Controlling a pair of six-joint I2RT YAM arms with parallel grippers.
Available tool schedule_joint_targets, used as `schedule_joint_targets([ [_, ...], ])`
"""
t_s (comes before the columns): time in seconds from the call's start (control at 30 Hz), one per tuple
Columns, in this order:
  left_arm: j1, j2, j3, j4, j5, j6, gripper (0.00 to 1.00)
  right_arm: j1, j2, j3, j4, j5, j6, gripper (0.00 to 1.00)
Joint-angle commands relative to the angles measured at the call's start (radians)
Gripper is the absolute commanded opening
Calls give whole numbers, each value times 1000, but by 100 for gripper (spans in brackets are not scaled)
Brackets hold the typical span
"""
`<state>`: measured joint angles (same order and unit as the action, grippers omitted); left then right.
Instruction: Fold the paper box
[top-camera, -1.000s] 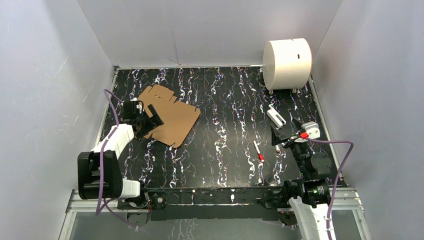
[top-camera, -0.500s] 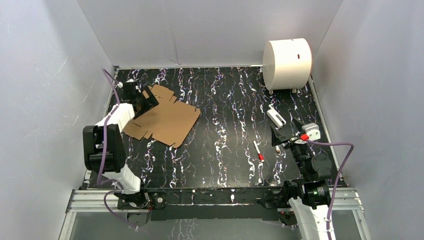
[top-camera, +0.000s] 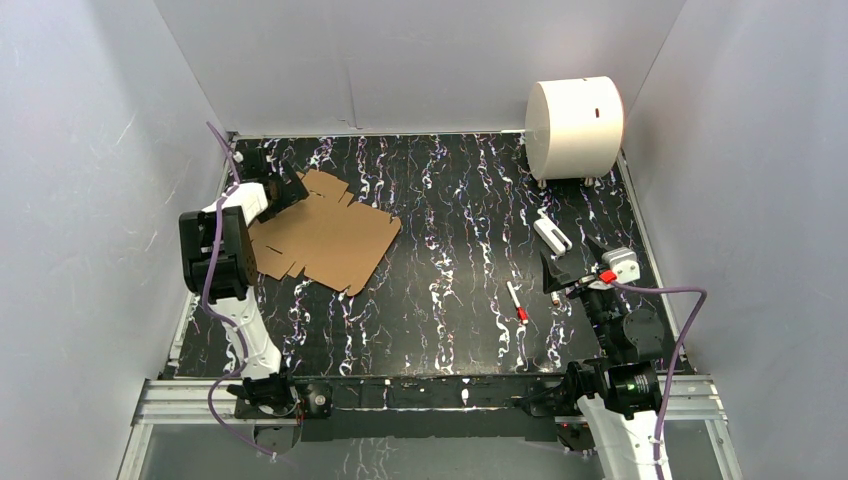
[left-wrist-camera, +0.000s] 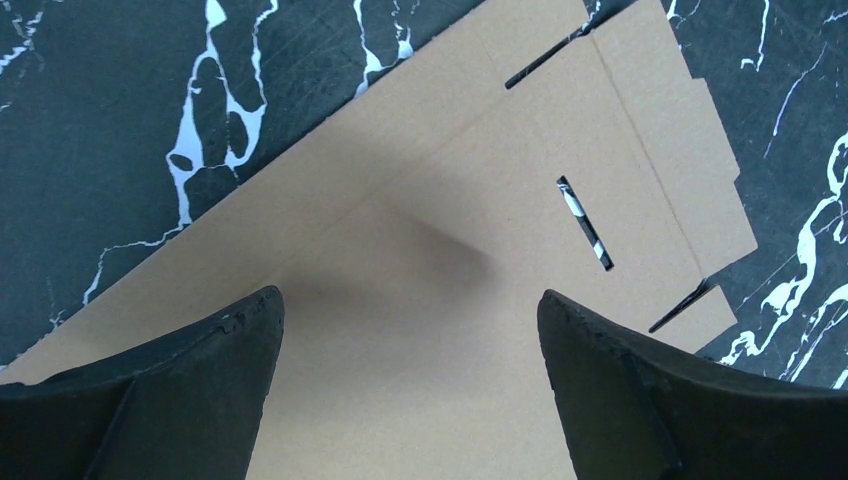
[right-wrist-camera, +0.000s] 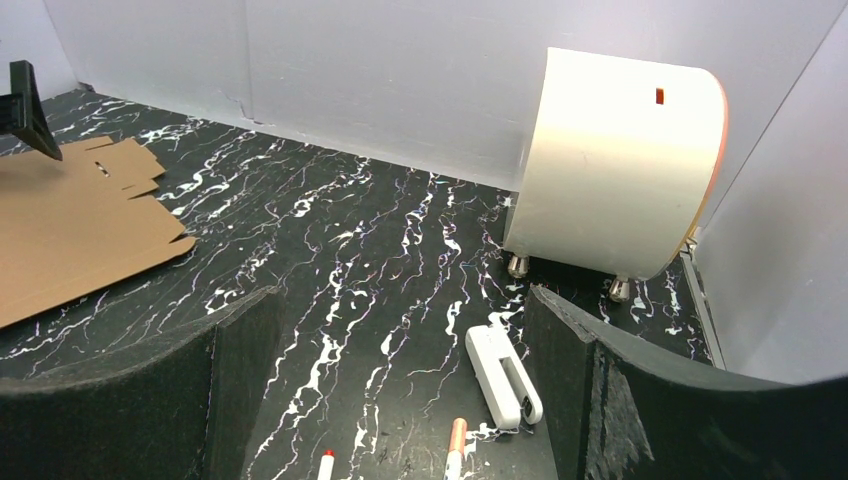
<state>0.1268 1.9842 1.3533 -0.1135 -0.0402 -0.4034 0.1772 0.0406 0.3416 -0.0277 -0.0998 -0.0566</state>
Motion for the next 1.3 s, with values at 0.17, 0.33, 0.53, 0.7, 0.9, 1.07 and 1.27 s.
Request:
schedule_joint_targets([
  [0.17,-3,9,43,-30,92,76,93,7,-17,-5,38,9,-11,98],
  [0.33,-5,12,22,-35,149,105,93,6,-21,-4,35,8,-11,98],
  [0.53,-24,9,2,-42,191,134,93,7,-24,-2,32,8,-11,99],
  [0.7,-60,3,-17,-50,239,174,93,7,-27,-3,31,8,-12,99],
  [0.9,-183,6,-45,-62,264,230,93,6,-27,0,31,6,-12,99],
  [1.07,-310,15,-56,-73,281,224,93,7,-26,-1,31,3,-12,99],
  [1.27,-436,18,-77,-59,290,150,93,7,-17,1,31,-7,-12,99],
])
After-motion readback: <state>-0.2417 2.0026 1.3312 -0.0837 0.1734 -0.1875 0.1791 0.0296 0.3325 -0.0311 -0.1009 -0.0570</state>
